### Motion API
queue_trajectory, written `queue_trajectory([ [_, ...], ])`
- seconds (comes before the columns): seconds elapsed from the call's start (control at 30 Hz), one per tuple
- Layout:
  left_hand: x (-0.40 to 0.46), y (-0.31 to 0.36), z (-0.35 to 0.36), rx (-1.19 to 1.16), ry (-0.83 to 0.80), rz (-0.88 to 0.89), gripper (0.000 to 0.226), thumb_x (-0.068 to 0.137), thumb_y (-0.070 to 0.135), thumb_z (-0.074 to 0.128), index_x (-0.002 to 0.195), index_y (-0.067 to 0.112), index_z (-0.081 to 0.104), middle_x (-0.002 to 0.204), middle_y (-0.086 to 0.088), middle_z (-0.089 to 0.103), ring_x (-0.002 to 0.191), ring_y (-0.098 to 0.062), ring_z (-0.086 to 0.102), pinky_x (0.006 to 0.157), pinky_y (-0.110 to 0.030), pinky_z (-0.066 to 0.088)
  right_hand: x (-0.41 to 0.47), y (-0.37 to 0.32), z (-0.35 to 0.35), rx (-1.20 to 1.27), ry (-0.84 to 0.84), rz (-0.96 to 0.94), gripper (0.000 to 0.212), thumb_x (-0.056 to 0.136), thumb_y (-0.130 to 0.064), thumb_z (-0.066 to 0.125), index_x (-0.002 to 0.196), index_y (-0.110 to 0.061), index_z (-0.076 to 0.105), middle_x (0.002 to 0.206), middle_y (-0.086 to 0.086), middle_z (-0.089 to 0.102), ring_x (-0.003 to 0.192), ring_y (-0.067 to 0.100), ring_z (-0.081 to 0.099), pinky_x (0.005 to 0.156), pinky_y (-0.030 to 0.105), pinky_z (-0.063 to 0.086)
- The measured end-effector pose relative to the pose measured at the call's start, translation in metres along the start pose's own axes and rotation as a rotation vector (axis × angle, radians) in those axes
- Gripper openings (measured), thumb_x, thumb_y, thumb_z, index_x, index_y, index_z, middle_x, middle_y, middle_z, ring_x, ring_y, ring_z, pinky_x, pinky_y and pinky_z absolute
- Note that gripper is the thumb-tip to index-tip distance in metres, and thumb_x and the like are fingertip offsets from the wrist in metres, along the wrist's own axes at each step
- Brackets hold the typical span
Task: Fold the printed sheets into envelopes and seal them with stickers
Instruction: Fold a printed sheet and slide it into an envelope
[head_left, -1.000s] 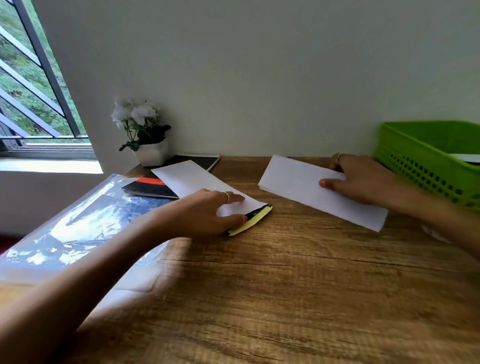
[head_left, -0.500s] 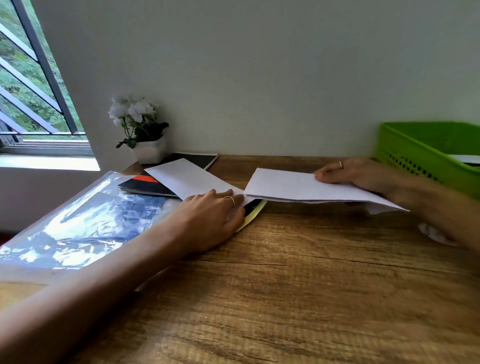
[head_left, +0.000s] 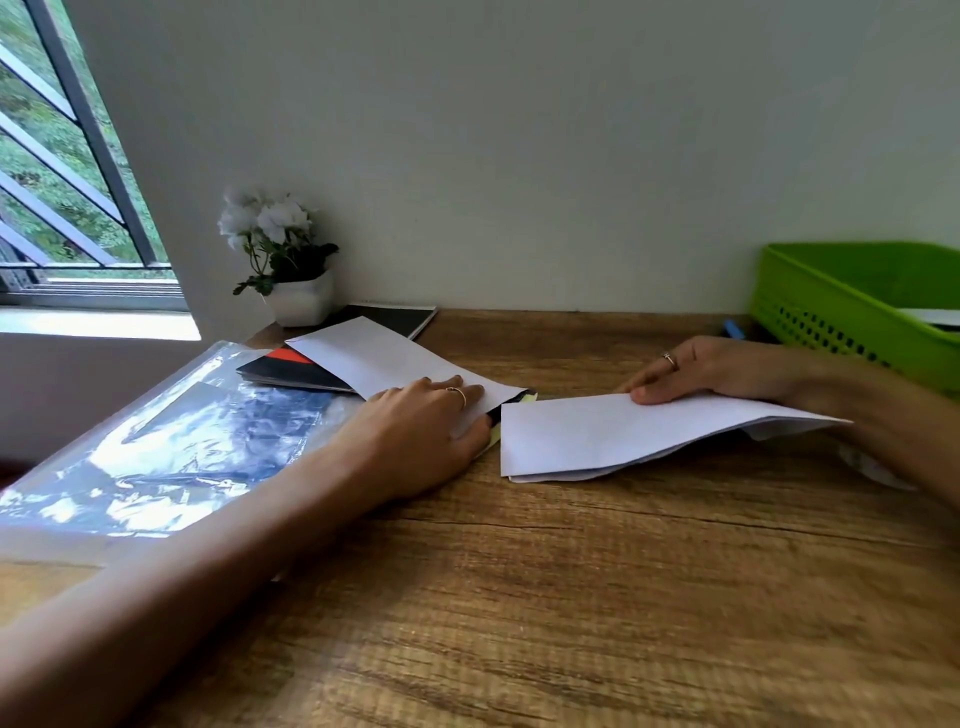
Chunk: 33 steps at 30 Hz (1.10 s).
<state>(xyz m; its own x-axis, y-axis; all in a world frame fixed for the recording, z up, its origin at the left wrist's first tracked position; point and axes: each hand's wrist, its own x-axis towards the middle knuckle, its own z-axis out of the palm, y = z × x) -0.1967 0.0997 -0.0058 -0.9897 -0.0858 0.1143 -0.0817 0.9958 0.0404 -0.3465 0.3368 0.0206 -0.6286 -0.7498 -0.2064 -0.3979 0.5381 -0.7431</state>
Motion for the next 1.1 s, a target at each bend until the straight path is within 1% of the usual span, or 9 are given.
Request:
queue_trajectory([
  [0.1,-0.003,0.003,-0.003,-0.006,-0.006,-0.001,0.05,0.096,0.048,0.031,0.139,0.025,0.039,0.148,0.003,0.039,0.129,-0.022,0.044,0.104,-0.039,0.038,-0.002,-0.002,0.0,0.0,-0.009,0.01,0.02,0.073,-0.032,0.063,0.088,-0.026,0.074,0.095,-0.012,0.074,0.081,0.001,0.066,0.072,0.009,0.047],
  [0.17,-0.004,0.005,-0.005,-0.008,-0.012,-0.007,0.049,0.095,0.047,0.031,0.137,0.024,0.042,0.144,0.002,0.044,0.126,-0.023,0.046,0.102,-0.04,0.04,-0.003,-0.003,0.0,-0.005,-0.011,0.015,0.013,0.079,-0.026,0.063,0.085,-0.026,0.074,0.091,-0.012,0.075,0.077,0.0,0.065,0.069,0.008,0.047],
  [0.3,-0.006,0.007,-0.006,-0.013,-0.01,-0.019,0.048,0.096,0.047,0.031,0.135,0.022,0.045,0.141,0.0,0.046,0.125,-0.023,0.047,0.102,-0.04,0.039,-0.002,-0.005,0.002,-0.009,0.02,0.037,0.014,0.086,-0.018,0.06,0.088,-0.025,0.073,0.089,-0.015,0.073,0.074,-0.002,0.065,0.065,0.005,0.046],
  [0.37,-0.006,0.006,-0.004,-0.026,0.007,-0.015,0.048,0.096,0.047,0.03,0.135,0.022,0.044,0.143,0.0,0.044,0.127,-0.022,0.044,0.103,-0.04,0.037,0.002,-0.005,0.003,-0.007,0.048,0.057,0.013,0.085,-0.019,0.062,0.088,-0.024,0.073,0.091,-0.012,0.073,0.079,0.004,0.064,0.074,0.011,0.046],
  [0.47,-0.005,0.002,-0.002,-0.046,0.012,-0.007,0.053,0.096,0.05,0.026,0.143,0.029,0.034,0.152,0.005,0.03,0.136,-0.017,0.034,0.107,-0.04,0.03,0.004,-0.005,0.004,-0.017,0.095,0.086,0.011,0.084,-0.021,0.064,0.087,-0.024,0.074,0.095,-0.007,0.074,0.088,0.012,0.063,0.086,0.024,0.044],
  [0.63,-0.001,-0.002,0.004,-0.086,0.017,0.012,0.052,0.096,0.05,0.021,0.142,0.03,0.035,0.152,0.009,0.029,0.138,-0.014,0.031,0.108,-0.041,0.028,0.003,-0.009,0.01,0.049,0.128,0.125,0.015,0.087,-0.017,0.062,0.097,-0.017,0.072,0.097,-0.005,0.071,0.083,0.009,0.06,0.069,0.014,0.045],
  [0.8,0.001,-0.005,0.009,-0.136,0.019,0.045,0.051,0.097,0.048,0.019,0.142,0.029,0.034,0.152,0.01,0.028,0.139,-0.014,0.028,0.111,-0.037,0.026,0.005,-0.02,0.027,0.175,0.228,0.132,0.013,0.087,-0.017,0.063,0.096,-0.018,0.072,0.099,0.0,0.071,0.082,0.009,0.06,0.068,0.015,0.047],
  [0.97,0.001,-0.002,0.007,-0.173,0.003,0.066,0.049,0.098,0.045,0.021,0.144,0.032,0.029,0.152,0.011,0.026,0.141,-0.012,0.024,0.112,-0.034,0.023,0.008,-0.035,0.056,0.03,0.392,0.049,0.009,0.088,-0.027,0.063,0.093,-0.022,0.068,0.094,-0.004,0.065,0.088,0.012,0.058,0.067,0.025,0.044],
  [1.1,0.002,-0.002,0.007,-0.213,-0.057,0.134,0.048,0.099,0.043,0.024,0.146,0.032,0.028,0.154,0.011,0.02,0.142,-0.005,0.016,0.115,-0.029,0.014,0.009,-0.041,0.073,-0.121,0.469,-0.031,0.013,0.088,-0.036,0.06,0.095,-0.025,0.06,0.083,-0.012,0.051,0.075,0.004,0.048,0.056,0.023,0.033],
])
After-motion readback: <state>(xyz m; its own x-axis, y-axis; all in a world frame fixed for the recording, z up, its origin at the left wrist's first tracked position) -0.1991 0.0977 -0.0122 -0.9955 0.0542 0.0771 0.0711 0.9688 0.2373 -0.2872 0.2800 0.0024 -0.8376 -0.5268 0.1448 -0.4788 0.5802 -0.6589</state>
